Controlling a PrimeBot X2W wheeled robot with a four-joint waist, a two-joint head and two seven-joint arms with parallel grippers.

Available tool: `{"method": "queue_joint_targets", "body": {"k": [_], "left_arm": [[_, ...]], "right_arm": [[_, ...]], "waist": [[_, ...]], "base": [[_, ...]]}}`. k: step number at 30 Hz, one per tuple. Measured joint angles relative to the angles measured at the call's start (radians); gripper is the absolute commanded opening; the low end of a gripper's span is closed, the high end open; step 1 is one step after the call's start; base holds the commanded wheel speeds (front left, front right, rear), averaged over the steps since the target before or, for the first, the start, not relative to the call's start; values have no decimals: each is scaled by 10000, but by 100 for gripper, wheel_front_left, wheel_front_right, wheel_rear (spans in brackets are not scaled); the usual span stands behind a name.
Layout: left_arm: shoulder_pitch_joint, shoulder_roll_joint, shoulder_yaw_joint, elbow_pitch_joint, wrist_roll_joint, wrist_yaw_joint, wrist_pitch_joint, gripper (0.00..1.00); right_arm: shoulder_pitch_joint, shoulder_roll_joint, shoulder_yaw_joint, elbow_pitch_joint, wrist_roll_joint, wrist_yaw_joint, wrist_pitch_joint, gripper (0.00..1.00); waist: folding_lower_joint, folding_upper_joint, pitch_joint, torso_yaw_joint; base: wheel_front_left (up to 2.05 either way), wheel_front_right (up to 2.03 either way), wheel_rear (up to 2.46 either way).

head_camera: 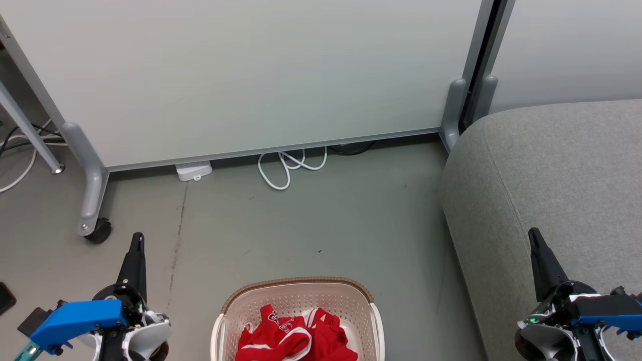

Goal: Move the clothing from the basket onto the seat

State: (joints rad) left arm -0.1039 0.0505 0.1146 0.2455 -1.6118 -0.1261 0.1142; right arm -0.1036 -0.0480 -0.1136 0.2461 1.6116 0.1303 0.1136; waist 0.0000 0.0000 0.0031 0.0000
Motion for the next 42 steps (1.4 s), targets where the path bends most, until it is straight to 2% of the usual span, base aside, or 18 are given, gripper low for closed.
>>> {"method": "queue_joint_targets", "body": {"k": [1, 2, 11, 15, 21, 34, 42], "left_arm": [[0, 0, 0, 0, 0, 0, 0, 0], [31, -6, -4, 56, 0, 8, -12, 100], [613, -113, -107, 477, 63, 29, -238, 100], [611, -113, -226, 408, 520, 63, -428, 100], [608, -109, -493, 244, 1735, 291, -713, 100], [609, 38, -1342, 96, 5097, 593, -1252, 100], [609, 150, -1764, 61, 6554, 765, -1530, 100]], "right_arm": [[0, 0, 0, 0, 0, 0, 0, 0], [34, 10, 4, 42, 0, 0, -2, 100], [469, 79, 186, 458, -115, -27, -213, 100], [469, 79, 228, 431, -589, -27, -420, 100], [468, 79, 213, 395, -1921, -27, -704, 100], [511, 75, 267, -48, -5544, -27, -1241, 100], [571, 73, 297, -125, -7310, -27, -1517, 100]], "waist": [[0, 0, 0, 0], [0, 0, 0, 0], [0, 0, -2, 3], [0, 0, -8, 13], [0, 0, -24, 46], [0, 0, -76, 129], [0, 0, -110, 183]], "base": [[0, 0, 0], [0, 0, 0], [0, 0, 0], [0, 0, 0], [0, 0, 0], [0, 0, 0], [0, 0, 0]]}}
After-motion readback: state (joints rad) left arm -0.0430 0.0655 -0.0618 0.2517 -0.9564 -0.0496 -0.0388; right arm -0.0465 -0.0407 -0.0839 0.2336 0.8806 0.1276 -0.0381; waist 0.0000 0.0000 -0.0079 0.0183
